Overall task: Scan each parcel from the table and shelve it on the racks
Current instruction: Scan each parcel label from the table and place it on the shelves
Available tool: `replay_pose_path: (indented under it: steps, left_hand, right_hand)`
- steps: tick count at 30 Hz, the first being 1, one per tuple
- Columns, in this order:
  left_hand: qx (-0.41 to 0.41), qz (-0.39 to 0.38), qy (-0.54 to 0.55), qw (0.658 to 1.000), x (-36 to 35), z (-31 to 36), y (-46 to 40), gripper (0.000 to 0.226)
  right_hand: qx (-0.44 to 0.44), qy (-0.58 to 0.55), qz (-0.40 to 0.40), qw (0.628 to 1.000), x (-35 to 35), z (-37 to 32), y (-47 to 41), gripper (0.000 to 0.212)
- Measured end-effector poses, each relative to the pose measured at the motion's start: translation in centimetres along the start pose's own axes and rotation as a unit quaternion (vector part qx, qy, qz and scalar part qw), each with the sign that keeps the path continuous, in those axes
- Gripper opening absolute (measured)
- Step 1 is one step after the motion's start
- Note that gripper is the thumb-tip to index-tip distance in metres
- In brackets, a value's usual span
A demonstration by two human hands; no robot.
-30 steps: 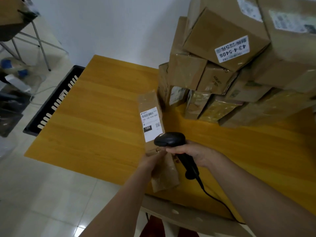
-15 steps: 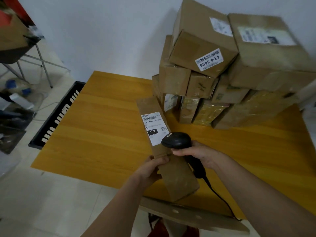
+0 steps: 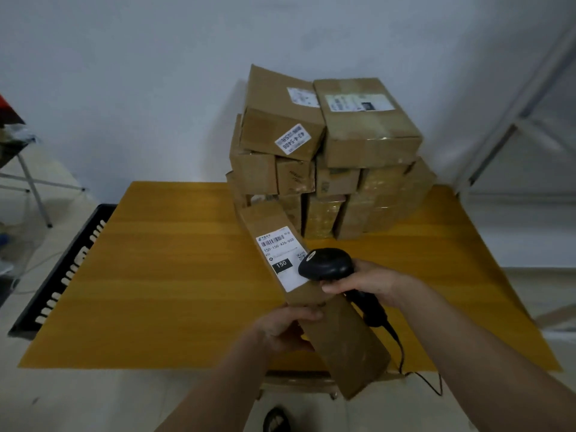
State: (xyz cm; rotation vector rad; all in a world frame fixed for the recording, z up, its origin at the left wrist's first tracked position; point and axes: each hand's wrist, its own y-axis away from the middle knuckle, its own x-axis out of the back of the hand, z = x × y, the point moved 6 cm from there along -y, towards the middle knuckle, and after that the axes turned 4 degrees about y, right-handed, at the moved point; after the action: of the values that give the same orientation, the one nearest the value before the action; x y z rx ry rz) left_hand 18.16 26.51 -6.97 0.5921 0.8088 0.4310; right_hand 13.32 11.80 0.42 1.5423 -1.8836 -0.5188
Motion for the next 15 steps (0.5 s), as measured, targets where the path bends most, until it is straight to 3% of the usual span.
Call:
replay_pose_path:
  steps: [3,8,15]
  left_hand:
    - [0.022,-0.012,-0.059,0.998,-3.7,-1.1,-0.1,0.068]
    - [0.045,0.014,-0.140,0.989,-9.2,-3.0,-0.7,0.060]
    - [-0.047,0.049,-0.200,0.977,-16.8,-1.2,-1.2,0.074]
  right_hand:
    - [0.014,-0.030,0.067,0.997,2.4,2.0,2.9,0.061]
    - [0.027,-0.107,0.191,0.975,7.0,6.5,10.2,0.028]
    - [0.139,-0.184,0.316,0.920,9.5,8.4,21.6,0.022]
